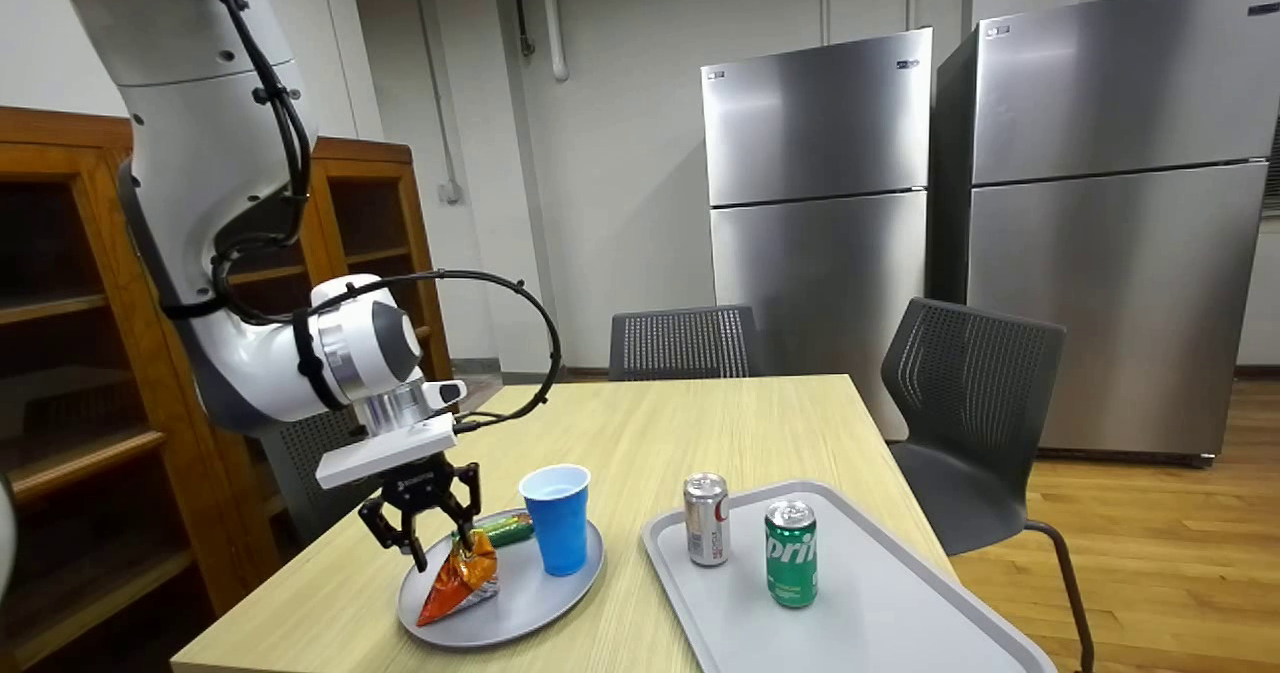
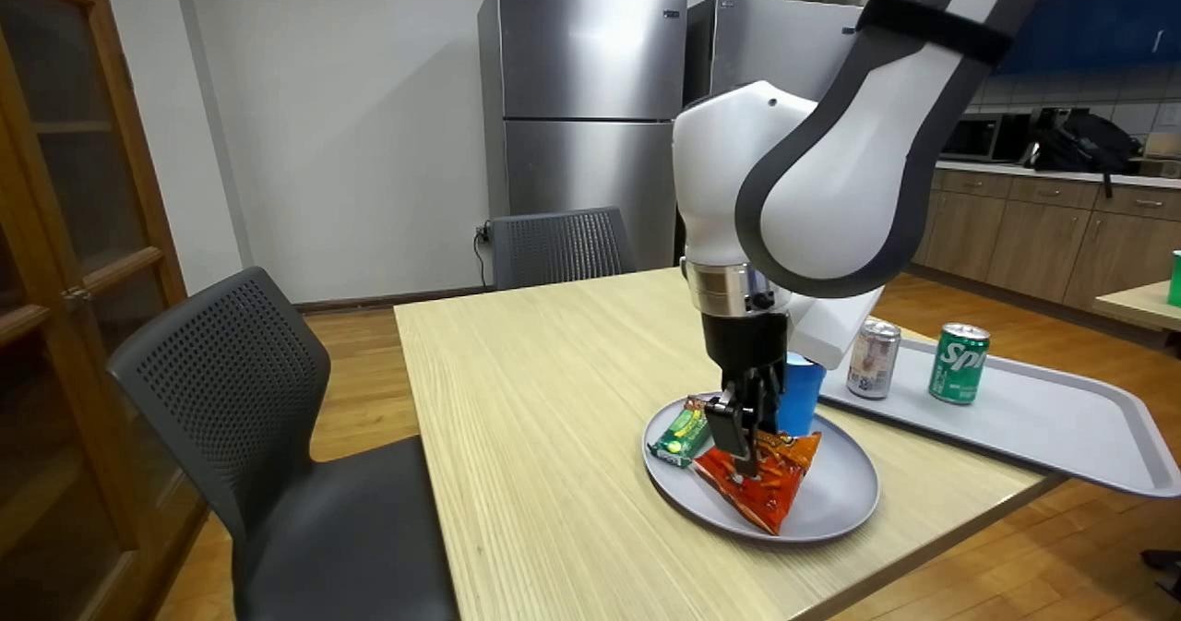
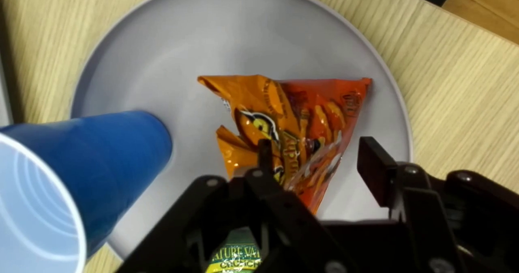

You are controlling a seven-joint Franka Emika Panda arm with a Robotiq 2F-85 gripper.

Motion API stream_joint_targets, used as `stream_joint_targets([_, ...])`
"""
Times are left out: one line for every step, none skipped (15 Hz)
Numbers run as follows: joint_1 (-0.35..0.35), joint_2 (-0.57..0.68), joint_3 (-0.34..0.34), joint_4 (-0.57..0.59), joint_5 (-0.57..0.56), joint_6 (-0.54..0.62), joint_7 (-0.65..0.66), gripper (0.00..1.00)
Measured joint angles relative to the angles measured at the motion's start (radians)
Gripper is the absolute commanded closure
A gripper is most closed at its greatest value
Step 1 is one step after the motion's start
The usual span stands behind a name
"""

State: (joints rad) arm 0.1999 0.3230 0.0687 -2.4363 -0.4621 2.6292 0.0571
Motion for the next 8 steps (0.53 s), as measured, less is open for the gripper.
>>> stream_joint_targets([0.002,0.0,-0.002,0.0,0.0,0.0,0.0,0.82])
stream_joint_targets([0.003,0.001,-0.003,0.0,0.0,0.001,0.0,0.88])
stream_joint_targets([0.004,0.002,-0.004,0.001,0.0,0.001,0.0,0.97])
stream_joint_targets([0.006,0.002,-0.004,0.002,0.0,0.001,0.0,1.0])
stream_joint_targets([0.007,0.003,-0.005,0.003,0.0,0.002,0.0,1.0])
stream_joint_targets([0.008,0.004,-0.006,0.004,0.0,0.002,0.0,1.0])
stream_joint_targets([0.008,0.004,-0.007,0.005,0.0,0.002,0.0,1.0])
stream_joint_targets([0.008,0.005,-0.007,0.005,0.0,0.003,0.0,1.0])
